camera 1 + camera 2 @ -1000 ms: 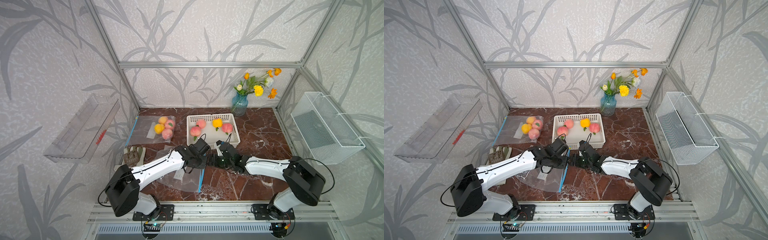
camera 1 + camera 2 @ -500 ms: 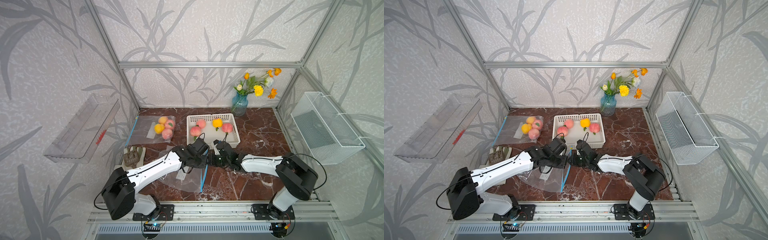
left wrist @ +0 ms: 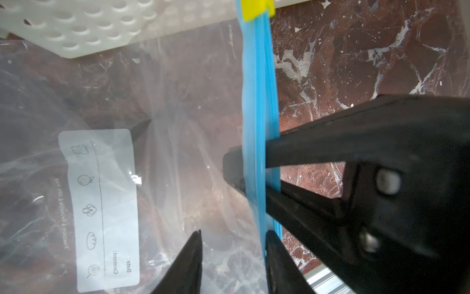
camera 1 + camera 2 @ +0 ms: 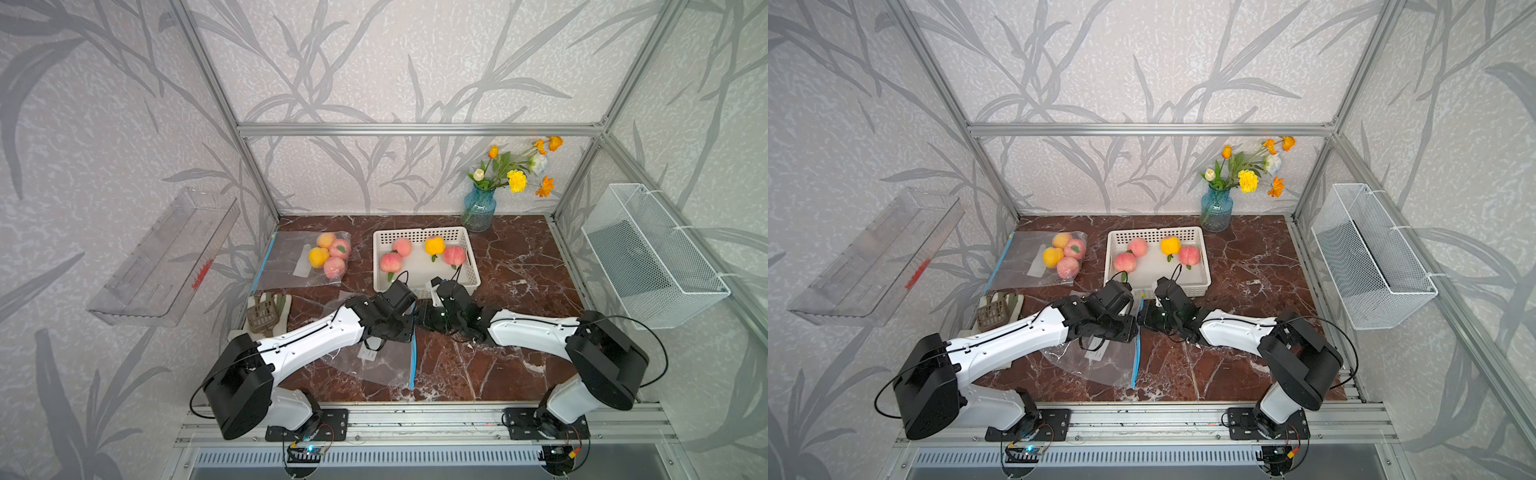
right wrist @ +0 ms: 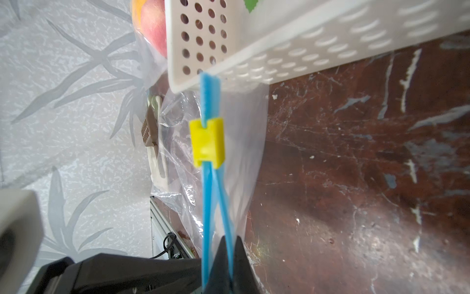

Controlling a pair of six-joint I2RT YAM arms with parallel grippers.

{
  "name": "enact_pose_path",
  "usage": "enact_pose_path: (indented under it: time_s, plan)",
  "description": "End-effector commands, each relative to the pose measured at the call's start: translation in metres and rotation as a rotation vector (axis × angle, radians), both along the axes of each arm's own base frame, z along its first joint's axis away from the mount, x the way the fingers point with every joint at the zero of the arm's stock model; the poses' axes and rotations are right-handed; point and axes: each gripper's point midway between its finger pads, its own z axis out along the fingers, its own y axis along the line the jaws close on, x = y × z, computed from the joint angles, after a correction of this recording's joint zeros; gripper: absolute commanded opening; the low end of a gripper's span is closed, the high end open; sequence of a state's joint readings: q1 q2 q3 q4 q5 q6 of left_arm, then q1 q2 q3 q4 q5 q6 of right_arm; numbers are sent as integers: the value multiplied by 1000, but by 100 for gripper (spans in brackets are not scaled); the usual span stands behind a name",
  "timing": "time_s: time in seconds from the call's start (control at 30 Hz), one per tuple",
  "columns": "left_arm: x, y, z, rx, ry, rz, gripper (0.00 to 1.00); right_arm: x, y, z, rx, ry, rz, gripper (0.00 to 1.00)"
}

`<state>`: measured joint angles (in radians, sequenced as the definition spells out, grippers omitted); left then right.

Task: Place the peach in a zip-top bag and seal the zipper
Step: Open the zipper of the food storage bag at the center of the board.

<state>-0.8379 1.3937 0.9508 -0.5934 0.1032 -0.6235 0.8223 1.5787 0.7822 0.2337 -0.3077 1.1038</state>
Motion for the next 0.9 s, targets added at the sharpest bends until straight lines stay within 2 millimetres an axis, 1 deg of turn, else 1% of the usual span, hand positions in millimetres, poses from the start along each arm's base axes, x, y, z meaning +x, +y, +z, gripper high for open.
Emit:
enact_pose_path:
  time_s: [0.0, 0.07, 0.2, 0.27, 0.3, 0.43, 0.53, 0.63, 0.7, 0.77, 0.87]
  plan:
    - [-5, 6, -4, 21, 9, -5, 42, -4, -3, 5, 5, 8, -11, 5]
    - [-6, 5, -4, 17, 17, -5, 45, -4, -4, 4, -3, 10, -12, 5]
    - [-9, 1, 1, 0, 31, -20, 55, -4, -6, 1, -28, 14, -12, 5]
    - [-8, 4, 2, 13, 28, -4, 55, -4, -8, -1, -43, 13, -14, 5]
    - [-7, 8, 2, 35, 26, 10, 55, -4, -9, -2, -48, 13, -15, 5]
    - [-2, 39, 5, 199, 12, 87, 53, -6, -13, -1, -75, 8, -20, 5]
    - [-1, 48, 12, 237, -4, 102, 53, -9, -14, 4, -88, -2, -20, 5]
    - [-1, 44, 18, 210, -9, 97, 53, -13, -15, 10, -100, -6, -19, 5]
    - [-3, 36, 19, 164, -2, 77, 54, -15, -14, 13, -106, -2, -20, 5]
    - [-4, 29, 20, 125, -1, 66, 54, -18, -10, 18, -103, 2, -17, 5]
    - [-4, 27, 16, 112, -3, 59, 55, -24, -2, 23, -90, 3, -10, 5]
